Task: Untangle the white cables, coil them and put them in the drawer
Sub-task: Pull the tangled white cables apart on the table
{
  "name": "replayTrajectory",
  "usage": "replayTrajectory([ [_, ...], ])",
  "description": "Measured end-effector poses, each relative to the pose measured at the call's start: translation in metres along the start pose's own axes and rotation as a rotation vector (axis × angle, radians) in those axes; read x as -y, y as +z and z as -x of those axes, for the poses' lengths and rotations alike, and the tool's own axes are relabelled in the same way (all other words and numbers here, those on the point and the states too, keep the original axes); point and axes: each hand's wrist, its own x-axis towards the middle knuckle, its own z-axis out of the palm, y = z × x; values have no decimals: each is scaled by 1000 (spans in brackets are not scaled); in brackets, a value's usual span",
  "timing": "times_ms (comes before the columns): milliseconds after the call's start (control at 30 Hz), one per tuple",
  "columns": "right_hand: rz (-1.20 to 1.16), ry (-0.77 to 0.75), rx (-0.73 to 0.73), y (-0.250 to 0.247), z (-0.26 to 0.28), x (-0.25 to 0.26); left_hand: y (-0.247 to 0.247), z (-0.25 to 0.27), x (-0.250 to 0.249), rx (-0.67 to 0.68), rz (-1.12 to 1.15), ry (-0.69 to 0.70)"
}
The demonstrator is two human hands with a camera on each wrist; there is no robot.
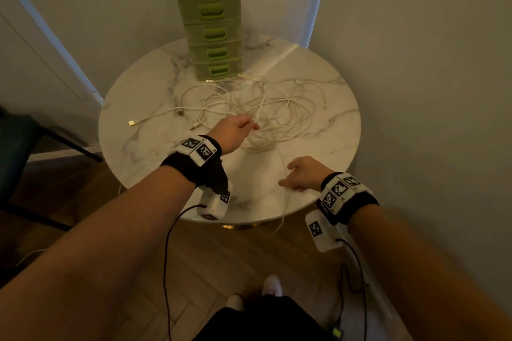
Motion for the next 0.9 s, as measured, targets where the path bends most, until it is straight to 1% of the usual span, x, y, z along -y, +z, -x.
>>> replayTrajectory([
  [67, -4, -13, -139, -21, -5, -1, -4, -9, -5, -28, -150, 35],
  [100, -15, -53, -241, -30, -6, 3, -7, -14, -6, -51, -193, 56],
  [167, -78, -195, -425, -43, -5, 15, -15, -23, -9, -73, -154, 75],
  [200, -98, -283, -468, -46, -4, 22, -18, -26, -12, -48, -111, 87],
  [233, -102, -370, -462, -47, -4, 28, -20, -28, -17, 0, -69, 94],
  [300, -62, -506, -353, -43, -6, 39, -22, -29, -29, 70, 34, 96],
  [333, -6, -532, -288, -40, -6, 43, -23, -29, -35, 81, 105, 94],
  [400, 126, -557, -225, -32, -10, 47, -26, -28, -44, 124, 301, 52],
  [433, 134, -570, -196, -29, -13, 46, -26, -28, -47, 153, 408, 33],
  [467, 76, -576, -110, -25, -12, 46, -26, -29, -48, 153, 502, 23],
  [500, -33, -576, 58, -20, -11, 44, -26, -31, -49, 117, 585, 22],
  [533, -116, -548, 256, -17, -9, 40, -25, -33, -49, 53, 662, 21],
  [567, -168, -507, 431, -14, -7, 36, -26, -36, -48, -28, 739, 17],
  [600, -181, -448, 566, -14, -4, 32, -26, -39, -47, -107, 813, 11],
  [633, -185, -410, 600, -17, -4, 29, -25, -41, -45, -173, 863, 7],
  [667, -166, -410, 543, -21, -4, 28, -25, -42, -43, -217, 872, 9],
  [700, -126, -424, 419, -24, -8, 28, -23, -43, -42, -237, 841, 16],
  [733, -48, -441, 264, -28, -13, 28, -20, -42, -41, -236, 787, 29],
  [767, 42, -462, 145, -32, -19, 28, -16, -41, -41, -223, 723, 44],
  [800, 113, -474, 111, -35, -24, 28, -13, -39, -42, -210, 666, 57],
  [833, 150, -472, 158, -35, -28, 27, -10, -37, -43, -195, 632, 68],
  [900, 116, -425, 308, -32, -29, 25, -6, -32, -44, -141, 671, 74],
])
